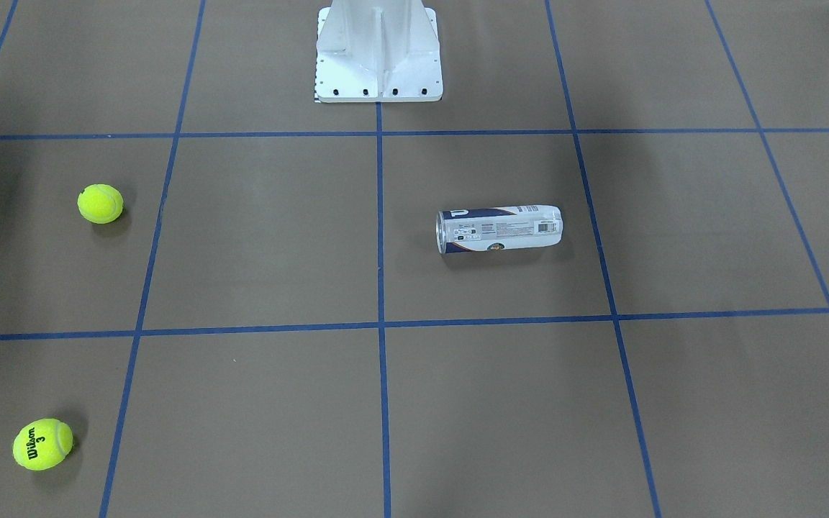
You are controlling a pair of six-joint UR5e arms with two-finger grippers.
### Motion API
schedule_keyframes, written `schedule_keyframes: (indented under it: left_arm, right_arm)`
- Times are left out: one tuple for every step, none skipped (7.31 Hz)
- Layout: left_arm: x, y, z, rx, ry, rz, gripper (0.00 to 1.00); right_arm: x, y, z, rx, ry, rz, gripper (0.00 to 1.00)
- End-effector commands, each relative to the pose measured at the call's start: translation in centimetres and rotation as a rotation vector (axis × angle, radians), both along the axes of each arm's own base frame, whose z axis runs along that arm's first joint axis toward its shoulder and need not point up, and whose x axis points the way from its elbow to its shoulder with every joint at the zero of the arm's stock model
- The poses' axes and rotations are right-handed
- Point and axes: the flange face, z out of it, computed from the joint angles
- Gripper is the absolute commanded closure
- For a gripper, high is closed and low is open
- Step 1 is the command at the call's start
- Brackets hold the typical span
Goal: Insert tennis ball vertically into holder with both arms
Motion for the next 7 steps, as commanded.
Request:
schedule_keyframes:
  left_arm:
    - [0.1, -0.1, -1.3, 0.047, 0.005, 0.008, 0.01]
    - [0.2, -0.3, -1.9, 0.11, 0.014, 0.005, 0.01]
    - [0.2, -0.3, -2.4, 0.131, 0.02, -0.001, 0.01]
    - [0.5, -0.9, -3.3, 0.203, 0.025, 0.005, 0.01]
    - [1.5, -2.0, -5.6, 0.312, 0.043, 0.006, 0.01]
    - [2.6, -3.4, -7.9, 0.317, 0.071, -0.011, 0.01]
    - [4.5, -4.8, -10.5, 0.342, 0.091, 0.005, 0.0]
  right_arm:
    - [0.0, 0.0, 0.0, 0.0, 0.002, 0.0, 0.0]
    - [0.1, 0.4, 0.4, -0.006, 0.004, 0.0, 0.0]
    - [0.1, 1.0, 0.7, -0.014, 0.001, 0.001, 0.0]
    - [0.1, 1.0, 0.8, -0.015, 0.001, 0.001, 0.0]
    - [0.1, 1.0, 0.7, -0.014, -0.001, 0.001, 0.0]
    - [0.1, 1.0, 0.7, -0.014, -0.001, 0.001, 0.0]
    - [0.1, 1.0, 0.7, -0.015, -0.001, 0.002, 0.0]
